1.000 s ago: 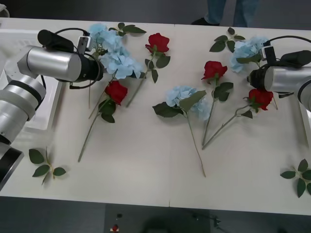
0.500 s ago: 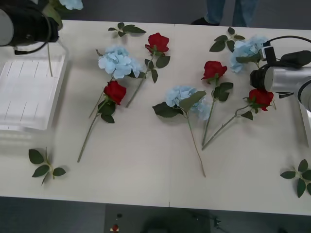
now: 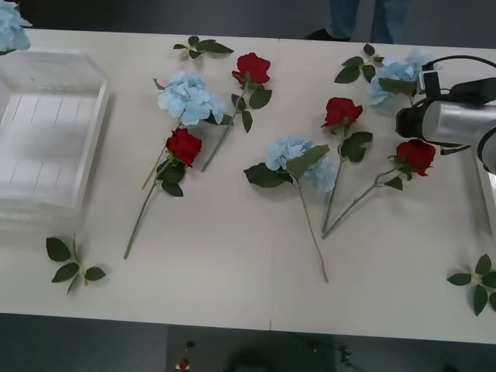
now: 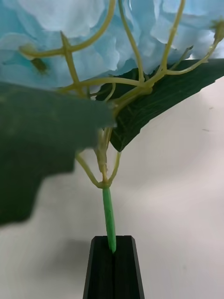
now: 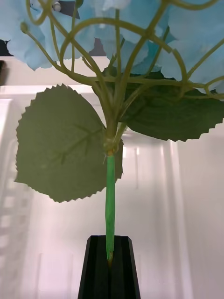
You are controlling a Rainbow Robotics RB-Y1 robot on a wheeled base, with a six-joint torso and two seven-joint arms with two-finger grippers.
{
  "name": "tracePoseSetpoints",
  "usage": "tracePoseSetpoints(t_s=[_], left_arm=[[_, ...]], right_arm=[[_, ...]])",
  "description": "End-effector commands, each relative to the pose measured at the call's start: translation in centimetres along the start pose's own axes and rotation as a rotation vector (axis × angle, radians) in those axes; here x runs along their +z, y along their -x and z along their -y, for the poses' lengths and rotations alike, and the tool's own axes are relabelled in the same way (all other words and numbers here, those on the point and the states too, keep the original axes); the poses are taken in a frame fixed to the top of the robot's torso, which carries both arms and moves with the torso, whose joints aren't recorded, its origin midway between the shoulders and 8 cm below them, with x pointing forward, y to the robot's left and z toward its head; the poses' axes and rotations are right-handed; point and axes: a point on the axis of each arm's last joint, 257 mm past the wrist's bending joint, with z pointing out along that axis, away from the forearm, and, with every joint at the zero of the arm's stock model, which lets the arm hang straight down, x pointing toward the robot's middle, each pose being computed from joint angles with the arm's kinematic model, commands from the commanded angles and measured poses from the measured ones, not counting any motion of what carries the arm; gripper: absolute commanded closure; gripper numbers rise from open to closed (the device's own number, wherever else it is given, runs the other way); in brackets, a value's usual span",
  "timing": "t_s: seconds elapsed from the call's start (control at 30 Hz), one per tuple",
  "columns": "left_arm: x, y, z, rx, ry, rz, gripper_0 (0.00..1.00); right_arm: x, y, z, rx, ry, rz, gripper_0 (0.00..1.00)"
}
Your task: Put the red flowers into the right box and the blue flowers into the left box
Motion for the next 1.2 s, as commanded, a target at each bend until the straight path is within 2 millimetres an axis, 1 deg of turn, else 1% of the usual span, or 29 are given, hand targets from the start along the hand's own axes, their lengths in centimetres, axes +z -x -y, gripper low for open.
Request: tracePoseSetpoints(t_s=[0.03, 0.07, 0.1, 0.13, 0.17, 0.2, 0.23, 0.33, 0.37, 0.4, 0.47, 0.5, 0.53, 0.57, 0.6, 0.63, 0.67, 0.73, 0.77, 0.8, 0.83, 0.9, 0.93, 1.0, 1.03, 1.07, 1.1, 1.13, 1.2], left_arm=[[-1.6, 0.6, -1.7, 0.079, 0.027, 0.025, 0.99], [-1.7, 0.5, -2.0, 0.085, 0.031, 0.025, 0.97], [-2.0, 0.1, -2.9, 0.087, 0.043, 0.022, 0.72], [-2.1, 0.2, -3.3, 0.082, 0.049, 0.024, 0.46], [-2.1, -0.1, -3.5, 0.079, 0.051, 0.019, 0.32], [-2.2, -0.1, -3.8, 0.079, 0.056, 0.019, 0.10], [-2.2, -0.1, -3.9, 0.083, 0.058, 0.018, 0.00], [-2.2, -0.3, -3.7, 0.093, 0.050, 0.012, 0.00], [-2.2, -0.4, -3.4, 0.100, 0.045, 0.005, 0.00], [-2.2, -0.8, -2.5, 0.109, 0.025, -0.013, 0.00], [-2.4, -1.0, 0.1, 0.140, -0.026, -0.039, 0.00], [-2.5, -0.9, 1.8, 0.155, -0.059, -0.045, 0.00], [-2.6, -0.8, 4.0, 0.174, -0.099, -0.050, 0.00], [-2.7, -0.7, 5.0, 0.183, -0.118, -0.053, 0.00], [-2.8, -0.3, 7.0, 0.200, -0.153, -0.049, 0.00], [-2.9, 0.0, 8.1, 0.210, -0.171, -0.046, 0.00], [-2.8, 0.2, 9.8, 0.213, -0.201, -0.045, 0.00], [-2.1, 0.4, 12.1, 0.223, -0.237, -0.053, 0.00], [-1.9, 0.5, 12.5, 0.229, -0.243, -0.055, 0.00], [-1.1, 0.5, 13.6, 0.236, -0.259, -0.064, 0.00], [-0.8, 0.6, 14.1, 0.240, -0.266, -0.067, 0.00], [0.6, 0.7, 15.9, 0.248, -0.292, -0.079, 0.00], [0.9, 0.7, 16.3, 0.250, -0.297, -0.081, 0.00], [2.1, 0.8, 18.3, 0.245, -0.328, -0.089, 0.00], [2.4, 0.8, 18.8, 0.243, -0.336, -0.090, 0.00], [2.9, 0.8, 20.1, 0.238, -0.356, -0.088, 0.00], [3.3, 0.7, 20.9, 0.233, -0.369, -0.085, 0.00], [3.4, 0.5, 22.2, 0.222, -0.397, -0.077, 0.00], [3.2, 0.1, 23.8, 0.223, -0.431, -0.066, 0.00]], right_arm=[[-1.5, 4.0, 1.1, 0.124, 0.069, 0.039, 1.00], [-1.8, 4.8, 0.9, 0.135, 0.091, 0.046, 1.00], [-2.6, 6.1, 0.7, 0.148, 0.125, 0.058, 1.00], [-3.1, 6.7, 0.5, 0.155, 0.148, 0.061, 1.00], [-3.5, 7.3, 0.5, 0.158, 0.163, 0.066, 1.00], [-4.1, 8.1, 0.3, 0.173, 0.188, 0.070, 1.00], [-5.1, 9.1, 0.1, 0.200, 0.225, 0.075, 1.00], [-7.7, 11.2, -0.1, 0.258, 0.323, 0.082, 1.00], [-8.2, 11.6, -0.2, 0.263, 0.341, 0.085, 1.00], [-9.2, 12.0, -0.1, 0.265, 0.376, 0.087, 1.00], [-10.9, 12.9, -0.1, 0.237, 0.441, 0.099, 1.00], [-11.6, 13.0, -0.3, 0.226, 0.476, 0.103, 1.00], [-12.7, 13.3, -0.4, 0.217, 0.520, 0.114, 1.00], [-13.1, 13.2, -0.6, 0.209, 0.545, 0.118, 1.00], [-14.2, 13.4, -0.9, 0.180, 0.599, 0.134, 1.00], [-14.9, 13.3, -1.4, 0.159, 0.639, 0.146, 1.00], [-16.0, 13.2, -1.9, 0.137, 0.694, 0.169, 1.00], [-18.1, 12.9, -2.9, 0.091, 0.789, 0.216, 1.00], [-18.7, 12.9, -3.1, 0.077, 0.811, 0.231, 1.00], [-20.2, 12.6, -3.7, 0.018, 0.858, 0.262, 1.00], [-20.8, 12.4, -3.8, -0.001, 0.876, 0.274, 1.00], [-23.8, 11.7, -5.4, -0.013, 0.978, 0.297, 1.00], [-24.7, 11.5, -5.7, -0.016, 1.001, 0.305, 1.00], [-27.4, 10.5, -7.0, -0.020, 1.083, 0.329, 1.00], [-28.2, 10.2, -7.3, -0.024, 1.104, 0.334, 1.00], [-29.5, 9.3, -8.0, -0.023, 1.141, 0.342, 1.00], [-30.4, 8.8, -8.6, -0.025, 1.166, 0.349, 1.00], [-31.7, 8.2, -9.3, -0.028, 1.197, 0.360, 1.00], [-33.5, 7.2, -10.6, -0.036, 1.240, 0.370, 1.00]])
